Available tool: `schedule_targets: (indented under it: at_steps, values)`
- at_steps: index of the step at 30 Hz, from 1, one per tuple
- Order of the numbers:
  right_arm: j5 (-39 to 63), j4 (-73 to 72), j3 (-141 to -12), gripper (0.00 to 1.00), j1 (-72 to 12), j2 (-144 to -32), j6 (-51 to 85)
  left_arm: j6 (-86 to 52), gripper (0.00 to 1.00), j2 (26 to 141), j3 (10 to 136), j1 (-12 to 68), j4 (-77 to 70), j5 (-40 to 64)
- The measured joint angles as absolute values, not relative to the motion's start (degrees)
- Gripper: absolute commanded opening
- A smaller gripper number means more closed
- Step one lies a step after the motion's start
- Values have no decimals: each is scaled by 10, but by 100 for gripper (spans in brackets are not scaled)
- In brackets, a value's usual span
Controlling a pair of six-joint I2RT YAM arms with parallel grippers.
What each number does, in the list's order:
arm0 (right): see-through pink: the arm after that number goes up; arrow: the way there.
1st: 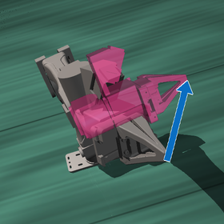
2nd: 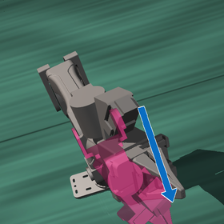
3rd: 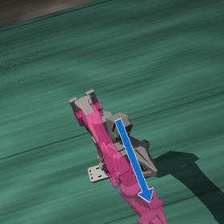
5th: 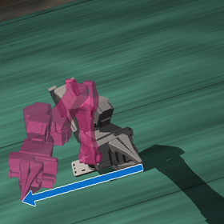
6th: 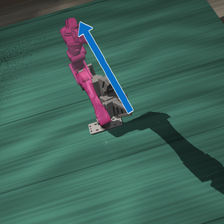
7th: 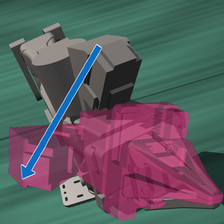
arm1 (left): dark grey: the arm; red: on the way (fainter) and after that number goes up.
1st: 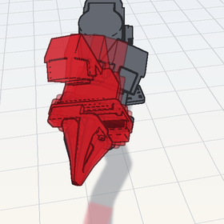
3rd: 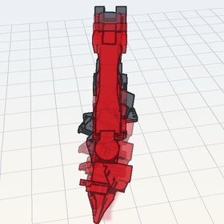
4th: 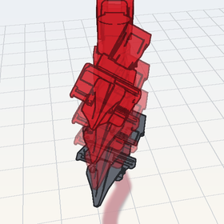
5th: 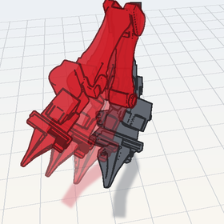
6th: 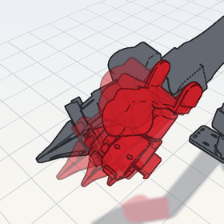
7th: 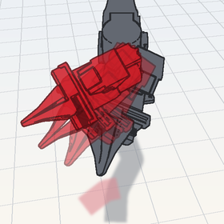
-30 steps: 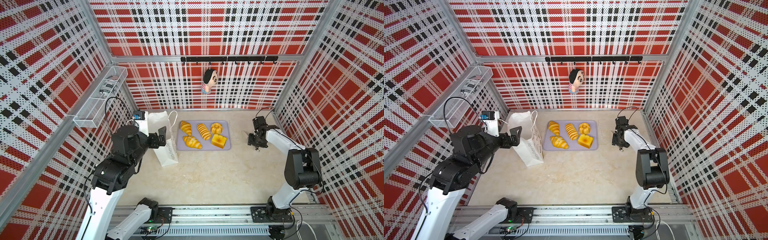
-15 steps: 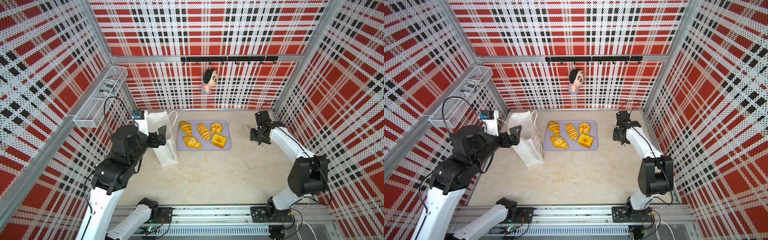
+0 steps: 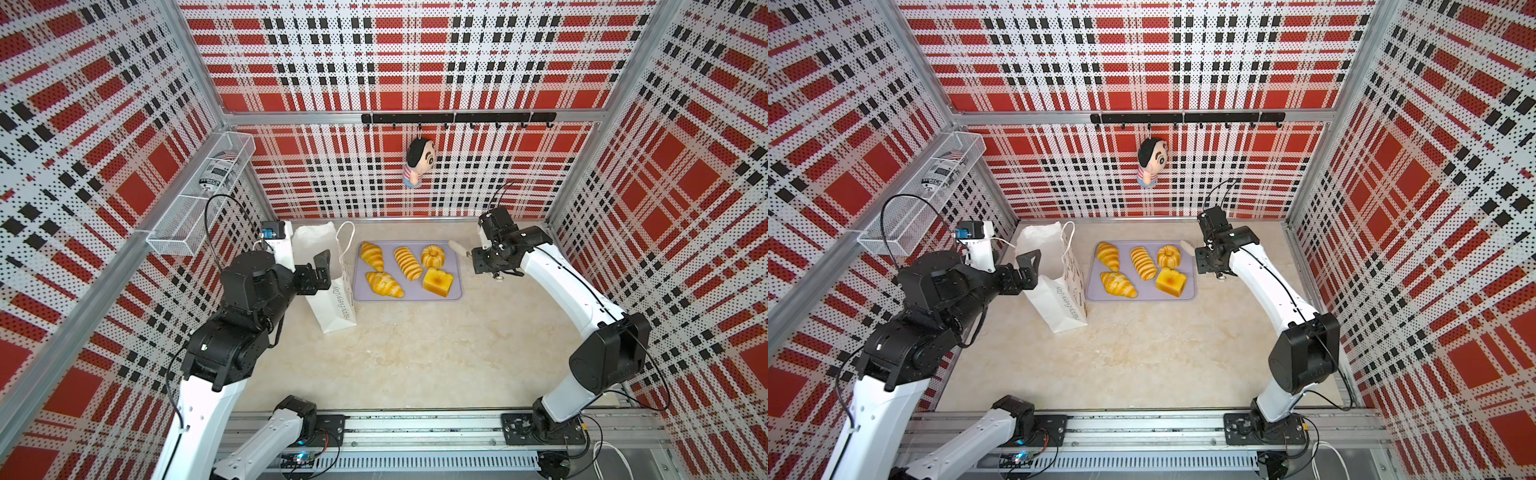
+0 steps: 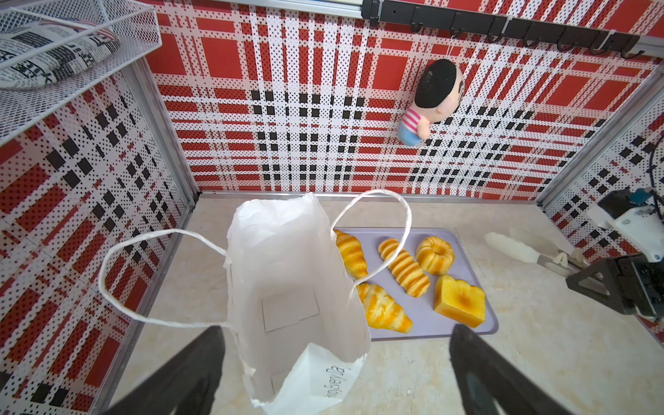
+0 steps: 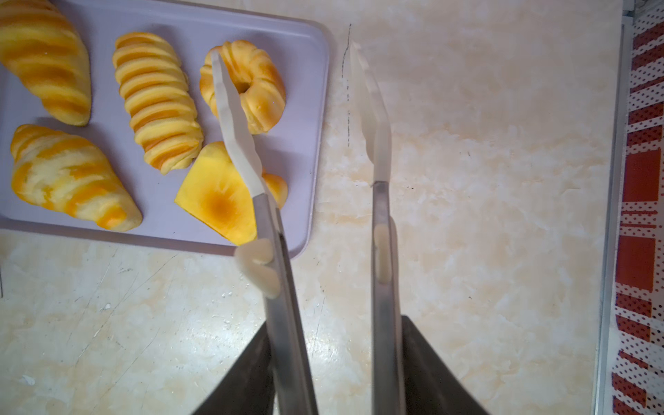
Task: Pack bread into a paper bag
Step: Pick up the clamp from the center of the board, then pick up the fake bread from the plate.
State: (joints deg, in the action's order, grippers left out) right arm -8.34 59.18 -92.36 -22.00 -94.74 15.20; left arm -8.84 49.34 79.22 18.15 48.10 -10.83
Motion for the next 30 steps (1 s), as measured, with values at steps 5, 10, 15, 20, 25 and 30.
schedule_targets:
  at_steps: [5, 10, 15, 20, 25, 30]
  values:
    - [-66, 610, -918, 53, -250, -956, 142, -90, 98, 494, 792, 182, 481, -108]
    - [-48, 629, -906, 53, -289, -960, 126, -90, 98, 496, 792, 182, 481, -104]
    - [-45, 642, -906, 54, -306, -965, 115, -91, 98, 502, 792, 182, 481, -94]
    - [-55, 649, -906, 55, -306, -967, 110, -92, 98, 502, 792, 182, 481, -91]
    - [-73, 655, -906, 57, -306, -977, 102, -94, 98, 502, 792, 182, 481, -90]
    - [-81, 658, -906, 59, -305, -993, 97, -94, 98, 503, 793, 182, 484, -91]
